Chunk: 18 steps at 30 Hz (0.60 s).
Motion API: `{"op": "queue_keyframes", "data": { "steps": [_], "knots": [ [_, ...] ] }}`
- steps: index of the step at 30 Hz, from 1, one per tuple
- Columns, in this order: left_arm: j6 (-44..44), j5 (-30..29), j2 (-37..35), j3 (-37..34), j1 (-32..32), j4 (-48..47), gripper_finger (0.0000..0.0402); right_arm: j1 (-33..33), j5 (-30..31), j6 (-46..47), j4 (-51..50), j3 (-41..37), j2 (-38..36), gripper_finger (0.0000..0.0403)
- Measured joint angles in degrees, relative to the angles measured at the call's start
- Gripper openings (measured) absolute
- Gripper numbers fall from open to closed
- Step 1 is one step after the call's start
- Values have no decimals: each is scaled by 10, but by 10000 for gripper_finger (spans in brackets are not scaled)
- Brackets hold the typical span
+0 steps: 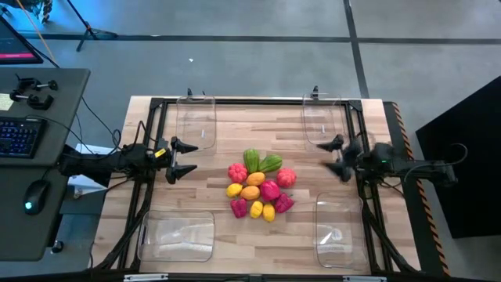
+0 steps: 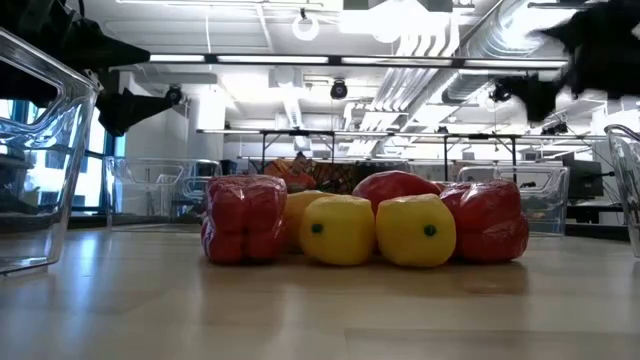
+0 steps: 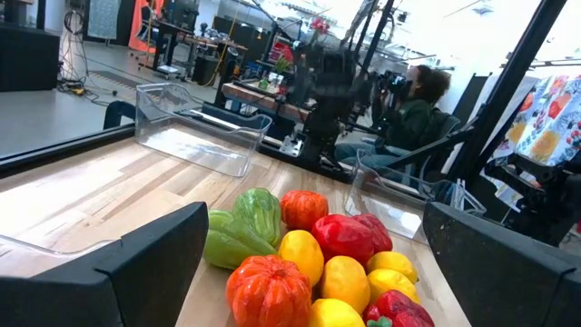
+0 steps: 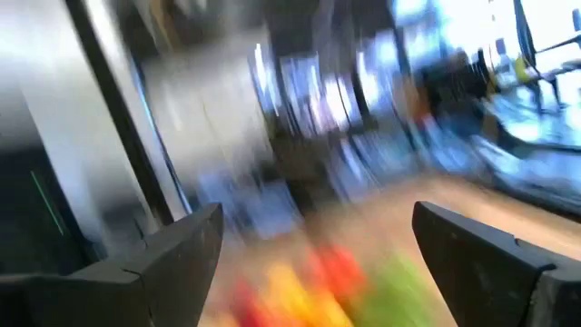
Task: Sort produce into baskets
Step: Put the orange pumpkin into the top right transparent bin
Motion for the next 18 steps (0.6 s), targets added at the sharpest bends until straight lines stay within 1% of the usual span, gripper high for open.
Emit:
{"op": "queue_keyframes", "data": {
  "steps": [1, 2, 3, 5, 7, 9, 11, 15, 18],
  "knots": [
    [0, 0, 0, 0, 0, 0, 395, 0, 24, 60, 62, 0, -1, 349],
    [0, 0, 0, 0, 0, 0, 395, 0, 55, 100, 121, 0, -1, 349],
    [0, 0, 0, 0, 0, 0, 395, 0, 86, 117, 172, 0, 1, 349],
    [0, 0, 0, 0, 0, 0, 395, 0, 118, 119, 259, 0, 14, 349],
    [0, 0, 0, 0, 0, 0, 395, 0, 117, 116, 319, 4, 38, 349],
    [0, 0, 0, 0, 0, 0, 395, 0, 118, 120, 312, 28, 80, 349],
    [0, 0, 0, 0, 0, 0, 395, 1, 130, 130, 283, 68, 140, 349],
    [0, 0, 0, 0, 0, 0, 395, 1, 170, 135, 230, 169, 291, 349],
    [0, 0, 0, 0, 0, 0, 395, 1, 155, 135, 185, 246, 406, 349]
  ]
}}
